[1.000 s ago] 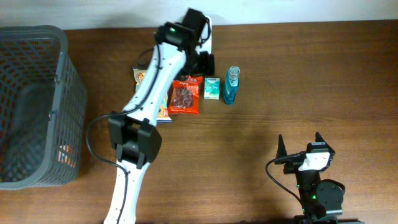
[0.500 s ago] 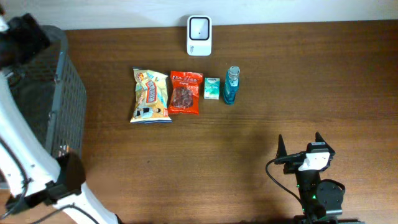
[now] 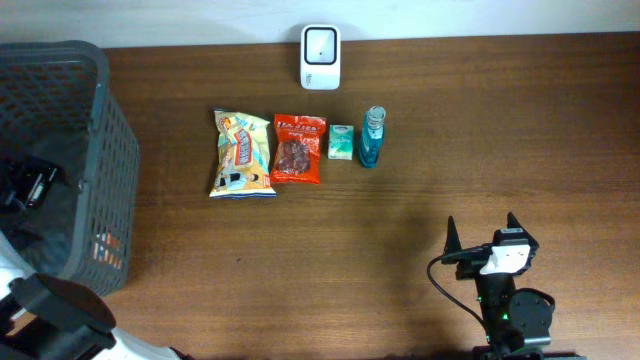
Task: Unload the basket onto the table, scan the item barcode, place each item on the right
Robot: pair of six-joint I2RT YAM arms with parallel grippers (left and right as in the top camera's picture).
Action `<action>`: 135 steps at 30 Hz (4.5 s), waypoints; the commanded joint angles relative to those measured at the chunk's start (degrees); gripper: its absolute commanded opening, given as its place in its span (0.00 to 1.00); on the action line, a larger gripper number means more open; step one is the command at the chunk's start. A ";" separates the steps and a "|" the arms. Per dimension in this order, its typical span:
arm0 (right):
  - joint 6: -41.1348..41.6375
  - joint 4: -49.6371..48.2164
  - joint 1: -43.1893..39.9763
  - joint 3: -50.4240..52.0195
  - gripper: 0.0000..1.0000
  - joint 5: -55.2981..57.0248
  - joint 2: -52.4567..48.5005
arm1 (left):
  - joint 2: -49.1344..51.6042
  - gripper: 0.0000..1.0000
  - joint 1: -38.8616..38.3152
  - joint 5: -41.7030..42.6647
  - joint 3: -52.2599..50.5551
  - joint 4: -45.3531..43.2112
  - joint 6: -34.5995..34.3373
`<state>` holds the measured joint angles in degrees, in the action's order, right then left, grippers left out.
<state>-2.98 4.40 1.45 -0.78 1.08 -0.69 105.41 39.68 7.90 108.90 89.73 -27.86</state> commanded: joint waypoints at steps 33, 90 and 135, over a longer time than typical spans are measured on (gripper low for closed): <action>0.44 0.24 -0.35 0.46 0.98 0.50 0.33 | -1.51 0.00 0.15 1.99 -11.61 -23.65 -1.84; 0.44 0.22 -0.35 0.46 0.98 0.50 0.33 | -11.98 0.03 -37.16 -13.92 14.73 1.51 9.75; 0.44 0.24 -0.35 0.46 0.98 0.50 0.33 | -17.33 0.99 -24.48 13.90 15.15 -12.72 14.47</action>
<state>-3.01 4.43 1.45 -0.78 1.08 -0.69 92.60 15.57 5.96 123.28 73.01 -13.32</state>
